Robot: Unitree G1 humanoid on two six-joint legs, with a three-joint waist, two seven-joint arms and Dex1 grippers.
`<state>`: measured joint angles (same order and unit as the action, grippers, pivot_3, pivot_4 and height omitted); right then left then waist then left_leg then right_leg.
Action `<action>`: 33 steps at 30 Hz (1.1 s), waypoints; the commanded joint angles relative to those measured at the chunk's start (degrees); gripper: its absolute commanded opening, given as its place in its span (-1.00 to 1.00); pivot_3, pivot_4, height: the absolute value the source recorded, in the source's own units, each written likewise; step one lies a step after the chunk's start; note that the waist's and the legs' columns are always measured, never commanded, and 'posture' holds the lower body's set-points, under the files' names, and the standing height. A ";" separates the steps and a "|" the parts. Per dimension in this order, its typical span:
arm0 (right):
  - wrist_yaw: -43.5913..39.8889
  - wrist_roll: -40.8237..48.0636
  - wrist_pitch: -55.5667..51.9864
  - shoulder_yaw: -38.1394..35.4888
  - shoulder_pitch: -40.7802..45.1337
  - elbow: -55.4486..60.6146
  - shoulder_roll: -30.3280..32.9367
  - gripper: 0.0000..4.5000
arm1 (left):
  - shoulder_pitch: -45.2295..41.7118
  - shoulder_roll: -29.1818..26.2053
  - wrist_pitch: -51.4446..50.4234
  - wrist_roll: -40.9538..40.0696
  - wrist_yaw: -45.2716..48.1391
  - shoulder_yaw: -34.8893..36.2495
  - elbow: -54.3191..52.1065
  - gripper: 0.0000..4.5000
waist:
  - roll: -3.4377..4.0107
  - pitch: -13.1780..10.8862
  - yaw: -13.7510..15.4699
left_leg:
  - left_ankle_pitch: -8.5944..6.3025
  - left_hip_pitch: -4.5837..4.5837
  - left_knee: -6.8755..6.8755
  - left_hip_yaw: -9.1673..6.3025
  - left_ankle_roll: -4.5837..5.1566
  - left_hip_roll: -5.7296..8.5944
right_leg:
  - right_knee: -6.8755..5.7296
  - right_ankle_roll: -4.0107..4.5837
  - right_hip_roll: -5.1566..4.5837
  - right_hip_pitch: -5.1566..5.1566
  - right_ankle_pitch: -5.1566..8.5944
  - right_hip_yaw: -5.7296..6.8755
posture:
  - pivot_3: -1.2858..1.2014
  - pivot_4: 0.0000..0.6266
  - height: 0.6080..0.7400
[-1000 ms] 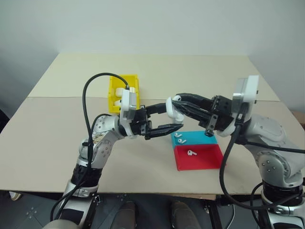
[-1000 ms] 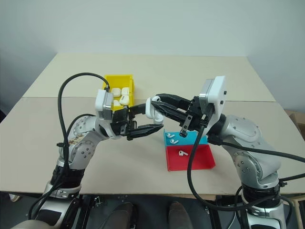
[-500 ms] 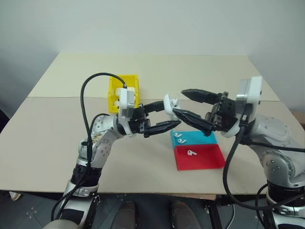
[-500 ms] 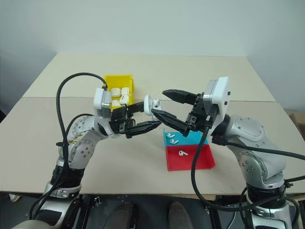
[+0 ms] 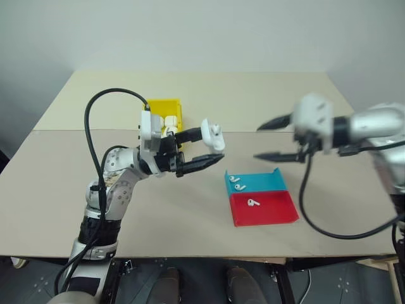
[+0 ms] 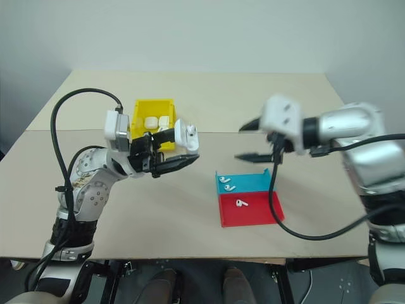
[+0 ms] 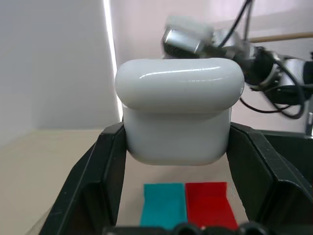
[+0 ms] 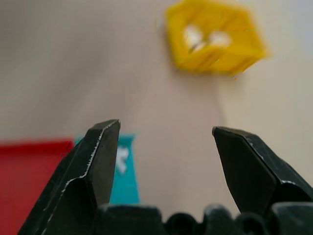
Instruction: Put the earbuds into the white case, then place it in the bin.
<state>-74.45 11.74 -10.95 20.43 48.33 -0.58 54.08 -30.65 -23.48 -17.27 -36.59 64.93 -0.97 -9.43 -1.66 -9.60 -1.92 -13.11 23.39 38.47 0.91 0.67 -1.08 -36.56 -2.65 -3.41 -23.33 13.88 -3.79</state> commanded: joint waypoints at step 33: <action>-14.91 -24.25 37.48 13.58 13.83 -35.91 -19.99 -0.27 | 3.34 -0.82 2.09 0.12 -2.78 0.69 -6.58 0.23 | 0.03 -0.01 0.34 | 0.03 0.65 0.00 -0.36 -0.05 0.04 | -0.34 0.05 -0.13 -0.86 -0.05 -0.09 | 0.03 -0.52 1.00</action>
<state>-88.43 -12.37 26.44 35.14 62.03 -37.68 33.99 -27.31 -24.34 -16.38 -36.14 62.47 -0.78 -13.74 -1.64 -9.61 -1.58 -13.08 24.03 38.47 0.54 0.63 -1.04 -36.91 -2.60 -3.54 -24.20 13.83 -3.87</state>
